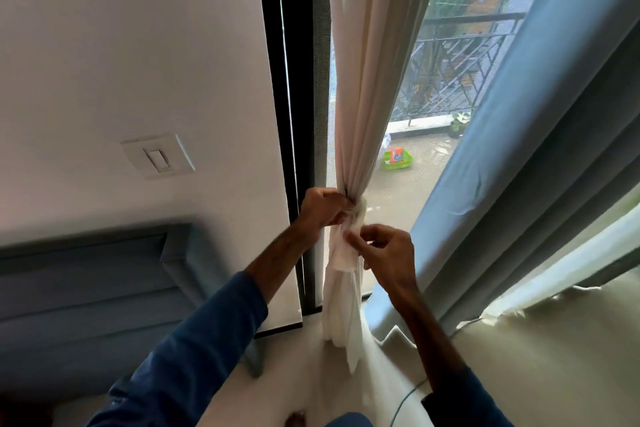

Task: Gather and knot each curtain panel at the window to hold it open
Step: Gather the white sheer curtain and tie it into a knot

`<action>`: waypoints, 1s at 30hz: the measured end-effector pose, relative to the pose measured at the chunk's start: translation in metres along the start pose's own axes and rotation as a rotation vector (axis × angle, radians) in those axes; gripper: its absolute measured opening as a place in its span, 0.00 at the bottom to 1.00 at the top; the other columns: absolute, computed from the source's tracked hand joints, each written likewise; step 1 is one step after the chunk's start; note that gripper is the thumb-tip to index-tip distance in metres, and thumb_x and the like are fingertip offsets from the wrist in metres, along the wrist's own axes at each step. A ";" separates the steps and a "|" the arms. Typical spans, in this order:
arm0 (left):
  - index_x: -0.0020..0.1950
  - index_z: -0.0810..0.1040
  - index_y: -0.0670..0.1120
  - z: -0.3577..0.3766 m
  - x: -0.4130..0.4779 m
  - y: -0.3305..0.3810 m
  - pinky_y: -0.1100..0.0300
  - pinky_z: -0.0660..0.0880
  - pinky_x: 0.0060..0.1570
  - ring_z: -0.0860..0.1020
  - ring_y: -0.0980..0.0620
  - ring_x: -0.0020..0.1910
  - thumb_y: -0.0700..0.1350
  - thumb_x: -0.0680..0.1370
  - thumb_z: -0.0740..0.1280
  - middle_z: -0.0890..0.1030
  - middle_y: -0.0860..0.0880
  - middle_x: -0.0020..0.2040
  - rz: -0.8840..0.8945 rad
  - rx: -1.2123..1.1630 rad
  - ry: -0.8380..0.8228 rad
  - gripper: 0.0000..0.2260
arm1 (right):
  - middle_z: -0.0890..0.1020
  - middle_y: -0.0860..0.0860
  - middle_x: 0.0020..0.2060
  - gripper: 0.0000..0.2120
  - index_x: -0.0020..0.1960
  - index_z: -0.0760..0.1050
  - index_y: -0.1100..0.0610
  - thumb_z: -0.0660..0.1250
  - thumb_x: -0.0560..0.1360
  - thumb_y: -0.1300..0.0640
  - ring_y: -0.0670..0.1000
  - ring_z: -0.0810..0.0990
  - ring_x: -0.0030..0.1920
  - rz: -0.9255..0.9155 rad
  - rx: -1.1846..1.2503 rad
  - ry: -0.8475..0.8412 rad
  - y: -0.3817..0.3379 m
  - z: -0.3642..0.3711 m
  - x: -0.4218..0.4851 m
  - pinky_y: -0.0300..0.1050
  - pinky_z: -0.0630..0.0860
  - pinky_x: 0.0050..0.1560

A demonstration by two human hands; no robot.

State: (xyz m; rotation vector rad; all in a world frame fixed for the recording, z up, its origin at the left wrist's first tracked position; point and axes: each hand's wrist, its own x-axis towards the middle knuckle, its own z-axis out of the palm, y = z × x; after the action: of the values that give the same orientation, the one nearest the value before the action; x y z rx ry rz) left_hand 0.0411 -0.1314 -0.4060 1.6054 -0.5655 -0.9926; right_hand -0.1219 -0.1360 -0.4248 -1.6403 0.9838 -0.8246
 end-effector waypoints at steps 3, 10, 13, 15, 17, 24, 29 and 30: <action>0.50 0.81 0.32 0.005 -0.002 -0.004 0.63 0.78 0.33 0.77 0.46 0.41 0.35 0.74 0.68 0.78 0.40 0.42 -0.014 -0.086 -0.034 0.08 | 0.86 0.45 0.36 0.04 0.43 0.84 0.53 0.78 0.71 0.55 0.42 0.84 0.34 -0.167 -0.089 0.058 -0.025 -0.001 0.018 0.40 0.80 0.36; 0.52 0.81 0.35 0.003 -0.006 -0.002 0.60 0.80 0.46 0.81 0.47 0.46 0.35 0.76 0.66 0.81 0.41 0.47 -0.116 -0.233 -0.141 0.07 | 0.87 0.46 0.43 0.04 0.49 0.85 0.53 0.73 0.75 0.57 0.45 0.84 0.42 -0.472 -0.398 0.182 -0.044 0.006 0.034 0.42 0.79 0.45; 0.46 0.79 0.41 0.004 -0.008 -0.003 0.58 0.77 0.44 0.78 0.49 0.41 0.36 0.78 0.64 0.79 0.45 0.40 -0.145 -0.275 -0.153 0.05 | 0.85 0.52 0.49 0.08 0.52 0.85 0.56 0.69 0.75 0.62 0.55 0.83 0.49 -0.506 -0.543 0.194 -0.043 0.016 0.034 0.48 0.80 0.46; 0.52 0.81 0.39 0.003 -0.005 -0.006 0.57 0.76 0.46 0.78 0.48 0.43 0.38 0.78 0.65 0.80 0.45 0.42 -0.151 -0.279 -0.130 0.06 | 0.81 0.52 0.53 0.12 0.55 0.83 0.56 0.68 0.74 0.63 0.56 0.79 0.54 -0.479 -0.690 0.096 -0.041 0.022 0.029 0.48 0.79 0.44; 0.58 0.80 0.36 0.001 -0.004 -0.008 0.54 0.75 0.49 0.77 0.46 0.47 0.39 0.77 0.68 0.80 0.42 0.47 -0.154 -0.257 -0.102 0.12 | 0.77 0.52 0.54 0.14 0.59 0.81 0.54 0.66 0.75 0.61 0.55 0.76 0.56 -0.429 -0.820 0.034 -0.040 0.023 0.023 0.48 0.77 0.44; 0.37 0.80 0.40 0.010 -0.012 -0.003 0.62 0.70 0.32 0.75 0.50 0.32 0.35 0.69 0.66 0.79 0.45 0.30 -0.044 -0.166 0.077 0.04 | 0.83 0.55 0.54 0.18 0.64 0.76 0.47 0.62 0.76 0.57 0.61 0.82 0.54 -0.289 -1.078 -0.096 -0.053 0.006 0.026 0.49 0.74 0.49; 0.35 0.79 0.38 0.022 -0.014 0.001 0.64 0.67 0.28 0.73 0.53 0.27 0.37 0.71 0.64 0.77 0.46 0.28 0.089 -0.129 0.083 0.07 | 0.83 0.56 0.55 0.13 0.60 0.78 0.53 0.64 0.77 0.58 0.61 0.82 0.55 -0.303 -1.148 -0.179 -0.066 0.002 0.040 0.48 0.74 0.51; 0.34 0.79 0.38 0.023 -0.014 0.001 0.64 0.67 0.27 0.72 0.53 0.27 0.36 0.71 0.64 0.76 0.46 0.28 0.113 -0.117 0.090 0.08 | 0.83 0.56 0.54 0.12 0.59 0.79 0.53 0.64 0.76 0.57 0.62 0.82 0.54 -0.300 -1.136 -0.179 -0.065 0.000 0.041 0.48 0.73 0.50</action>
State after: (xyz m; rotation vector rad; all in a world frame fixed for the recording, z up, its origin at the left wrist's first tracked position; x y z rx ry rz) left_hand 0.0144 -0.1334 -0.4017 1.4895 -0.5210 -0.8495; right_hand -0.0907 -0.1624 -0.3595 -2.8169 1.1706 -0.2420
